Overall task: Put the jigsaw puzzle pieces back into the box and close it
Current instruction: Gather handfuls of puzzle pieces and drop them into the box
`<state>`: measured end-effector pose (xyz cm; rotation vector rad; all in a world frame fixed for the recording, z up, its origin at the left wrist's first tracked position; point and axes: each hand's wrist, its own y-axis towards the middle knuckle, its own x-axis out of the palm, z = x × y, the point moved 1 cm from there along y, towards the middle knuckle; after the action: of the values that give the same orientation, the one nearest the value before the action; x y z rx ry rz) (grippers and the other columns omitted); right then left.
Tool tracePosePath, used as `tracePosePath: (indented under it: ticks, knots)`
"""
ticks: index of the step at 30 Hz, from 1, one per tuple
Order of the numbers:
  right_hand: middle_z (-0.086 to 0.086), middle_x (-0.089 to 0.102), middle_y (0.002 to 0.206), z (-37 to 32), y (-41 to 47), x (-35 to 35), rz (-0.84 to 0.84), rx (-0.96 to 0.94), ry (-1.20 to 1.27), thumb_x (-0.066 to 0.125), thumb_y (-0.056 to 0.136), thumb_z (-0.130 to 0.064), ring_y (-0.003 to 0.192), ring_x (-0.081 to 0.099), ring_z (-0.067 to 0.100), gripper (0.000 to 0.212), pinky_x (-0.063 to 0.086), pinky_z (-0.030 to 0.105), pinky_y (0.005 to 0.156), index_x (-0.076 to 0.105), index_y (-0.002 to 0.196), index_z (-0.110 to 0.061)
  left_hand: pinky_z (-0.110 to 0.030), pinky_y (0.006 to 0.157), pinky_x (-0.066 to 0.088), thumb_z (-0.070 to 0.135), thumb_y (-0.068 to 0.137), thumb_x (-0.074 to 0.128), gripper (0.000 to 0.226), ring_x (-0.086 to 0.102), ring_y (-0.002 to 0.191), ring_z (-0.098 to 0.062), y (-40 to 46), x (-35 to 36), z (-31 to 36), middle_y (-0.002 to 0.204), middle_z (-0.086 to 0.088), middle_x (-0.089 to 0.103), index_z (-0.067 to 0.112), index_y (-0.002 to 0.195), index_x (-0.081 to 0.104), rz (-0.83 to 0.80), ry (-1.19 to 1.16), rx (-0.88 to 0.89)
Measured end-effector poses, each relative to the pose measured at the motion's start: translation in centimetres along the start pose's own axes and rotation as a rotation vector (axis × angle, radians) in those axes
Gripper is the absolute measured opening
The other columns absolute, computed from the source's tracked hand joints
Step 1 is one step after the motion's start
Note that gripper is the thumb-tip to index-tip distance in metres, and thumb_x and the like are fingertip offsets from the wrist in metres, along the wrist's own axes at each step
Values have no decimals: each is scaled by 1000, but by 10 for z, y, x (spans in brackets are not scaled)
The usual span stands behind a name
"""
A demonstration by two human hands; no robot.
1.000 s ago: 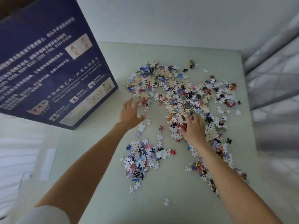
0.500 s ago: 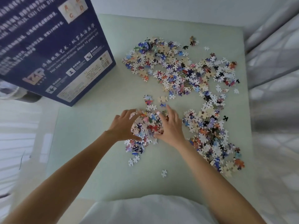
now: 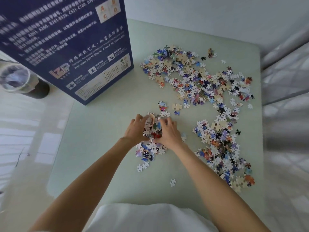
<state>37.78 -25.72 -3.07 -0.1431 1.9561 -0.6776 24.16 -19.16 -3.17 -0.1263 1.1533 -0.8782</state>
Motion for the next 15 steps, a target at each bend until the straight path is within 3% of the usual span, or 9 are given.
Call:
tracePosePath:
  ticks: [7, 13, 15]
  knots:
    - [9, 30, 133, -6, 4, -1, 23, -46, -22, 75, 75, -33, 120, 33, 28, 69, 48, 29, 80, 36, 131, -16, -32, 99, 39, 19, 77, 74, 80, 47, 118, -27, 4, -5, 3, 135, -7, 39, 24, 144, 30, -10, 36, 47]
    - [13, 32, 135, -11, 0, -4, 20, -58, -121, 73, 71, -50, 119, 36, 30, 90, 48, 34, 78, 23, 139, -18, -32, 97, 42, 18, 79, 71, 74, 49, 117, -27, 7, -6, 3, 134, -8, 40, 23, 142, 33, 10, 74, 75]
    - [12, 34, 133, -13, -1, -4, 41, -62, -157, 69, 73, -54, 117, 38, 29, 87, 49, 35, 77, 24, 139, -20, -32, 96, 43, 18, 80, 70, 71, 49, 117, -26, 7, -5, 1, 134, -7, 40, 22, 142, 35, 23, 92, 89]
